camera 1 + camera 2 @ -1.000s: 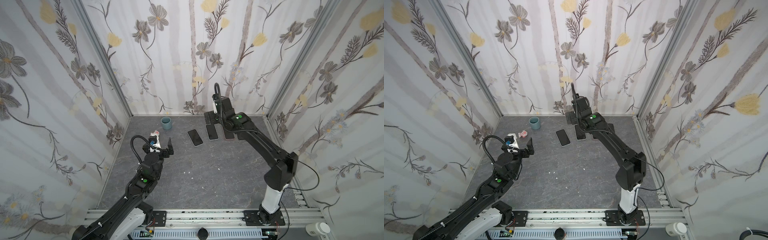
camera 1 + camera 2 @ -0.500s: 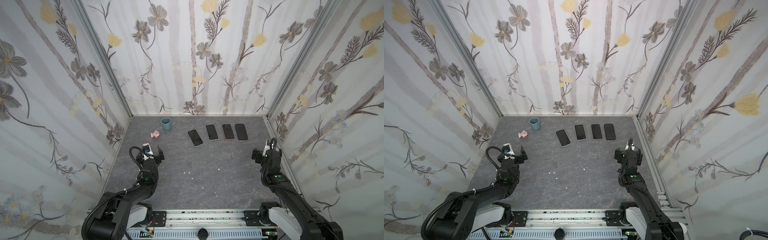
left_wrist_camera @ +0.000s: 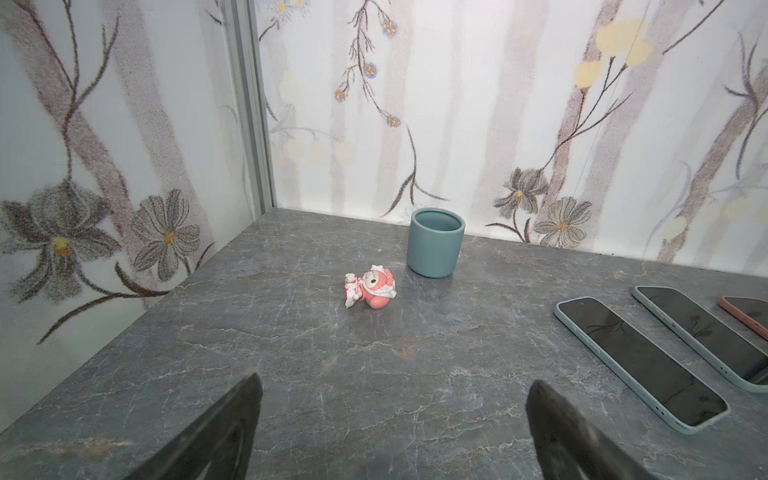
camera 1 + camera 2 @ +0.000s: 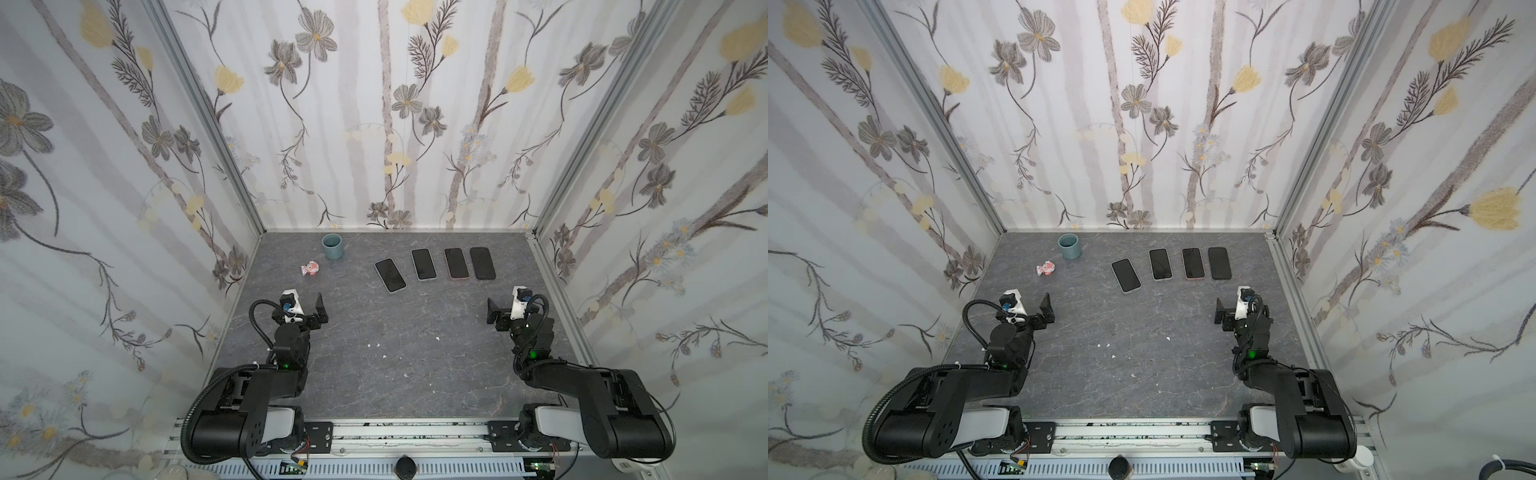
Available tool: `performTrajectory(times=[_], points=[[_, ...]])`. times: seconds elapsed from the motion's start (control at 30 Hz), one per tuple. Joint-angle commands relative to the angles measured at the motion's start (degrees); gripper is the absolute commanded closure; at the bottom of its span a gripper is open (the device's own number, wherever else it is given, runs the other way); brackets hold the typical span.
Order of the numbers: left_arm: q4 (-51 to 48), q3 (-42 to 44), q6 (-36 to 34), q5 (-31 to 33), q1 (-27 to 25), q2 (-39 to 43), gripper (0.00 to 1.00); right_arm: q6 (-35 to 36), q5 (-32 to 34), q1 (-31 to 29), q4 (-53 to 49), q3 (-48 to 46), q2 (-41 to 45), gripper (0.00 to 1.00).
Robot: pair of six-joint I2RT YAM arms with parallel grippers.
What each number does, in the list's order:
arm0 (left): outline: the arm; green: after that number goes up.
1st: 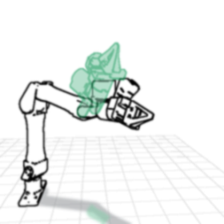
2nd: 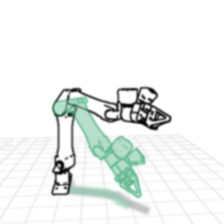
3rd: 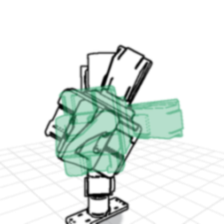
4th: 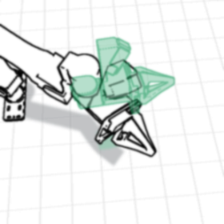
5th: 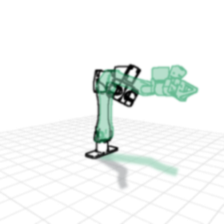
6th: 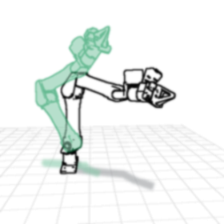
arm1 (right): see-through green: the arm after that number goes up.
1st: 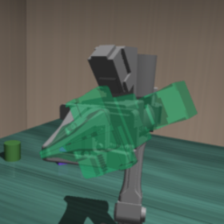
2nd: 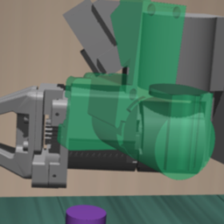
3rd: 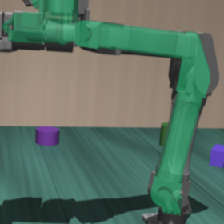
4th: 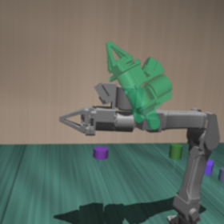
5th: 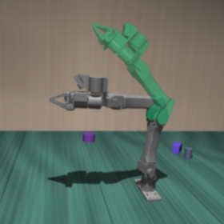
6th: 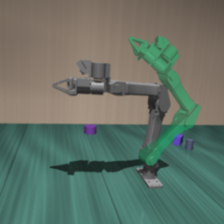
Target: Put the phone into the phone case
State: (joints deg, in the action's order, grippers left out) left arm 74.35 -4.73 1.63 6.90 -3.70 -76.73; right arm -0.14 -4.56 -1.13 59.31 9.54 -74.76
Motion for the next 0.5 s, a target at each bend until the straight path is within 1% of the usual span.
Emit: performTrajectory(times=[0.0, 0.07, 0.17, 0.2, 0.23, 0.27, 0.3, 0.33, 0.37, 0.47], points=[[10.4, 0.7, -0.3, -3.2, 1.0, -3.7, 0.0, 2.4, -2.6, 0.0, 13.0, -1.3, -2.1, 0.0], [19.3, 1.7, -0.5, -3.0, 1.2, -10.0, 0.0, 2.3, -2.2, 0.1, 17.1, -2.5, -4.7, 0.0], [29.3, 2.5, -0.3, -1.6, 1.3, -17.9, 0.0, 1.9, -1.0, 0.1, 21.8, -2.3, -10.4, 0.0], [27.1, 2.6, 0.2, -1.1, 1.4, -16.6, 0.0, 0.8, 0.5, 0.2, 24.4, -2.0, -12.2, 0.01], [22.8, 1.5, 1.2, 1.8, 1.4, -15.0, 0.0, -0.1, 3.7, 0.4, 20.2, -0.6, -11.4, 0.0], [19.8, -0.3, 2.4, 6.0, 1.3, -14.8, 0.0, -2.3, 8.3, 0.6, 13.6, 2.0, -10.5, 0.0], [17.3, -1.9, 3.6, 9.0, 1.4, -14.9, 0.0, -3.4, 10.3, 0.8, 11.3, 3.4, -10.8, 0.0], [11.6, -4.0, 5.0, 11.5, 1.4, -14.0, 0.0, -3.1, 10.6, 0.7, 14.8, 2.1, -11.3, 0.0], [6.5, -6.3, 4.8, 11.4, 1.4, -13.4, 0.0, -3.6, 11.0, 0.8, 17.1, 1.6, -11.9, 0.0], [4.2, -8.1, 3.5, 12.0, 0.4, -14.1, 0.0, -3.6, 11.1, 0.8, 15.4, 1.8, -11.4, 0.0]])
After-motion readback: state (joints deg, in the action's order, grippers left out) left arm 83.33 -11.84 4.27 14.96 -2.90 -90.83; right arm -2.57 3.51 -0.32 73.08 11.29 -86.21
